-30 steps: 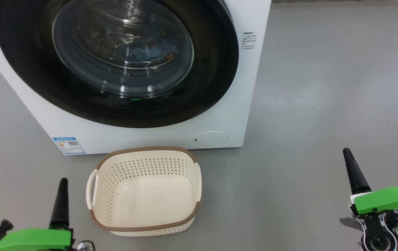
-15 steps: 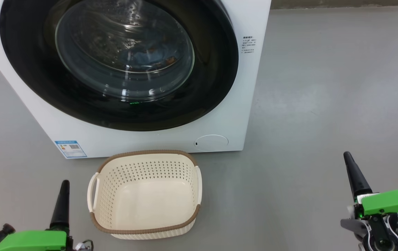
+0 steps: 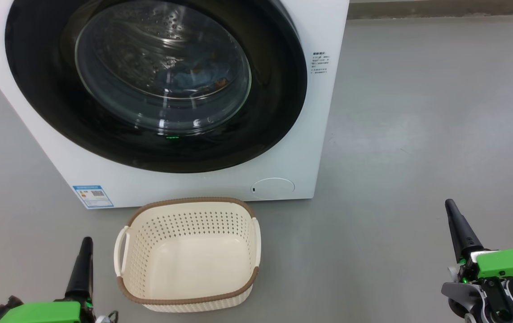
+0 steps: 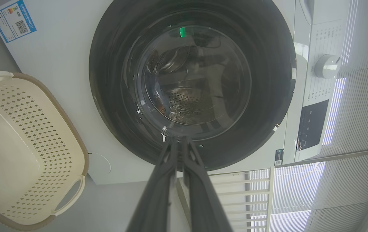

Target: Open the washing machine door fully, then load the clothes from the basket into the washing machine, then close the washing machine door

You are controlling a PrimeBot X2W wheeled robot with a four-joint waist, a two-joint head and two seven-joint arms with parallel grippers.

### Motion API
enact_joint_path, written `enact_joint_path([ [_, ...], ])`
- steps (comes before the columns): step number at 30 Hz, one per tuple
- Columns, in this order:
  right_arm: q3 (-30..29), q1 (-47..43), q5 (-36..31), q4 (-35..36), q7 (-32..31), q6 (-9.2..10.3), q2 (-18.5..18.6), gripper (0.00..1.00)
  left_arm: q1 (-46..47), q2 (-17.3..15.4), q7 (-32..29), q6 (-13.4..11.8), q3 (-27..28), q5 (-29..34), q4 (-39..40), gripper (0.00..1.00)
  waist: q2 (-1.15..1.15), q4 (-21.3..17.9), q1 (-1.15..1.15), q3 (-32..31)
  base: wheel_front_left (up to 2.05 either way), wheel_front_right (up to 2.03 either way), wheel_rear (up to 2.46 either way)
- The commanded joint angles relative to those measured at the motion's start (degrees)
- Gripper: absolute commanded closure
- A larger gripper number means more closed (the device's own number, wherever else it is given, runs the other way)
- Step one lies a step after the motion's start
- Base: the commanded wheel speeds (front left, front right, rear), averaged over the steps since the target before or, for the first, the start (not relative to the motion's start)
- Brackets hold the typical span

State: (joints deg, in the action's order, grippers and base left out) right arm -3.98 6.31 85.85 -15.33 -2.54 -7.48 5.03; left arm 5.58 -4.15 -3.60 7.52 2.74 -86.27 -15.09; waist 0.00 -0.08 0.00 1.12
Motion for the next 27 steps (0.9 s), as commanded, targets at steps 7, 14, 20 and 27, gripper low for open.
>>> enact_joint_path([
  [7, -0.24, -0.04, 4.85, 1.43, -1.69, -0.02, -0.55, 1.00, 0.66, 0.38, -1.62, -0.03, 2.75, -3.96, 1.04, 1.00, 0.00, 0.05, 0.00, -0.56, 0.00, 0.00, 0.00],
  [14, -0.93, -0.28, 7.65, 1.40, -2.65, -0.01, -0.98, 1.00, 0.58, 0.93, -2.54, -0.03, 3.35, -6.25, 1.04, 1.00, 0.00, 0.08, 0.00, -0.94, 0.00, 0.00, 0.00],
  [20, -1.03, -0.27, 7.57, 1.39, -2.73, -0.01, -1.05, 1.00, 0.58, 0.95, -2.57, -0.03, 3.38, -6.22, 1.04, 1.00, 0.00, 0.08, 0.00, -0.94, 0.00, 0.00, 0.00],
  [27, -1.16, -0.26, 7.46, 1.38, -2.84, -0.01, -1.15, 1.00, 0.58, 0.98, -2.61, -0.03, 3.43, -6.18, 1.04, 1.00, 0.00, 0.08, 0.00, -0.94, 0.00, 0.00, 0.00],
])
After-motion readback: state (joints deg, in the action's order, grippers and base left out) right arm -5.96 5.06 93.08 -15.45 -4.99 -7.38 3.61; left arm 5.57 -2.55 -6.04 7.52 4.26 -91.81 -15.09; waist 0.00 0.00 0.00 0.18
